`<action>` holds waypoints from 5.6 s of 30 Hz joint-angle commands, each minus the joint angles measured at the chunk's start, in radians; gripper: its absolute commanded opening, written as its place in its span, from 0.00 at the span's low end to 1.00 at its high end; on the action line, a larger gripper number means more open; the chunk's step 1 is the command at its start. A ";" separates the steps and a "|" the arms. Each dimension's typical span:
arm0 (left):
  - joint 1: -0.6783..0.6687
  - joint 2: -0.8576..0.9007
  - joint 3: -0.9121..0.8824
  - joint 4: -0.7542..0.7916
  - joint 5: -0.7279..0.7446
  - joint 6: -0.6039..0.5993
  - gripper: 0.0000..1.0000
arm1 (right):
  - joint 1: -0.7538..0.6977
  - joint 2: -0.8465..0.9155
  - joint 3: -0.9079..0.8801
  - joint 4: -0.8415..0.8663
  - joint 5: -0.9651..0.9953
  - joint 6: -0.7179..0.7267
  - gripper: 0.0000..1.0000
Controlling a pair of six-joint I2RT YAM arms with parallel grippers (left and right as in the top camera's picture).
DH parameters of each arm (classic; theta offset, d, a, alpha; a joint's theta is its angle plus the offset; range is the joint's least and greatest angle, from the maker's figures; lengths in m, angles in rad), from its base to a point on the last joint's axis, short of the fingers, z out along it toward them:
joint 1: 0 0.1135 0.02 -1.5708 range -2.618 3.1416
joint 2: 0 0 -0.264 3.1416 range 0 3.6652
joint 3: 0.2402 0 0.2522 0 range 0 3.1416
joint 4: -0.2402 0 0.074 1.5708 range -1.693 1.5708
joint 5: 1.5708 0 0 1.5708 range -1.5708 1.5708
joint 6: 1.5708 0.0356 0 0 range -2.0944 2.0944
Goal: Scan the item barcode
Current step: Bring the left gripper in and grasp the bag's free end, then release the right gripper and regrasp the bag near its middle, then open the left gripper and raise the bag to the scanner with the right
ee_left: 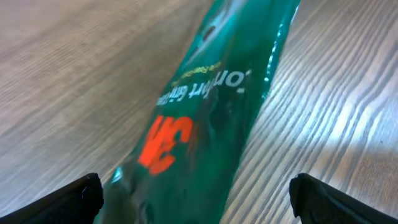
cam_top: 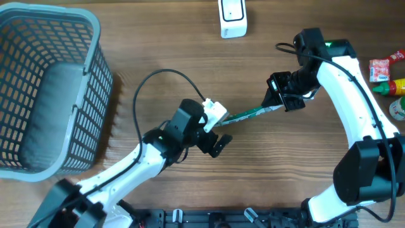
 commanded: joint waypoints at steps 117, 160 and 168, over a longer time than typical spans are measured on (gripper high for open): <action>0.024 -0.752 0.012 -0.411 -0.226 -0.447 1.00 | -0.130 0.179 0.003 -0.282 -0.474 0.048 0.04; -0.126 -0.752 0.012 -0.568 -0.732 -0.451 1.00 | -0.010 0.551 0.067 1.846 -0.488 -0.246 0.04; -0.125 -0.752 0.012 -0.568 -0.743 -0.451 1.00 | -0.009 0.653 0.169 1.841 -0.396 -0.216 0.05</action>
